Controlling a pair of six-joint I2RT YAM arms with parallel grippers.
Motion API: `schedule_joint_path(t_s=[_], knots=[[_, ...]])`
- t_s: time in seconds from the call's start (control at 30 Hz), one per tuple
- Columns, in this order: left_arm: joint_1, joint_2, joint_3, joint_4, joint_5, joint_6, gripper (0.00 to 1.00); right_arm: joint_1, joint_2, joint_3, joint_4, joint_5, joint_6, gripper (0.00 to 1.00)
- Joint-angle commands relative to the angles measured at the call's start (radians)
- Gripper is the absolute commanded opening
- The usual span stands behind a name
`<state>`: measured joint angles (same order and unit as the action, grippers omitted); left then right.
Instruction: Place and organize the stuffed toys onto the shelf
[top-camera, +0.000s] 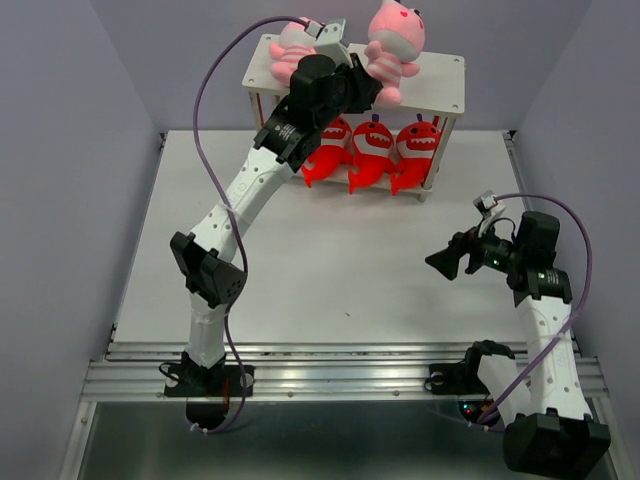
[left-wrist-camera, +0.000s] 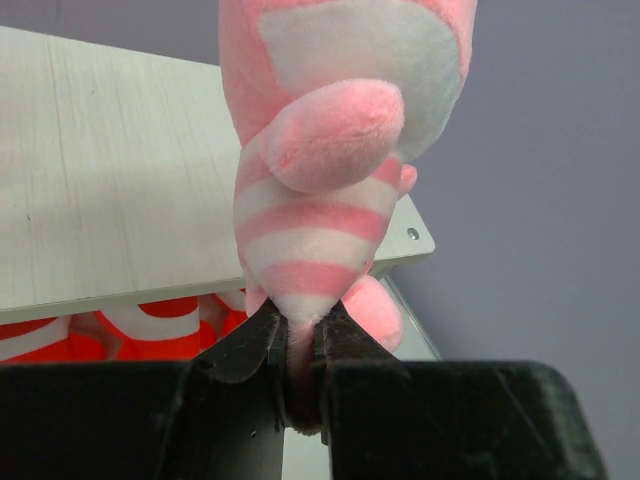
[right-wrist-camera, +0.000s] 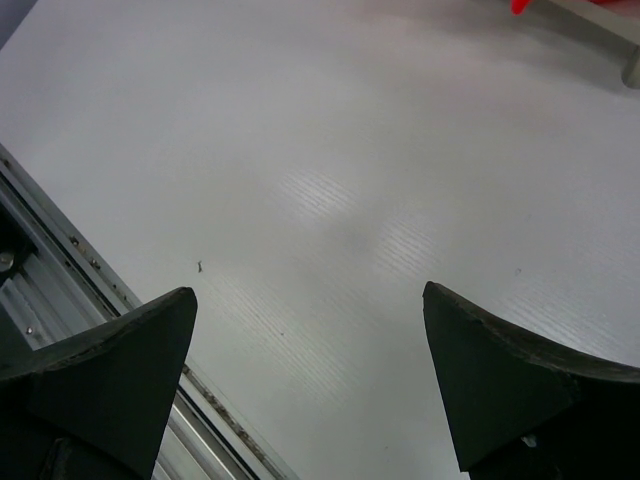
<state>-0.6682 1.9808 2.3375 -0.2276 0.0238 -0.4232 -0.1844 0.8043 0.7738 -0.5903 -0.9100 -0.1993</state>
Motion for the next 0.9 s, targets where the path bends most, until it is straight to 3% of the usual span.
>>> schedule_joint_path(t_s=[0.0,0.2,0.87], knots=[[0.028,0.007,0.080,0.020,0.027,-0.006,0.02,-0.004,-0.045,-0.024,0.070,-0.012,-0.032,1.00],[0.048,0.055,0.080,0.056,0.045,-0.046,0.05,-0.004,-0.071,-0.028,0.076,-0.021,-0.028,1.00],[0.097,0.118,0.091,0.062,0.064,-0.140,0.41,-0.004,-0.103,-0.033,0.081,0.013,-0.028,1.00]])
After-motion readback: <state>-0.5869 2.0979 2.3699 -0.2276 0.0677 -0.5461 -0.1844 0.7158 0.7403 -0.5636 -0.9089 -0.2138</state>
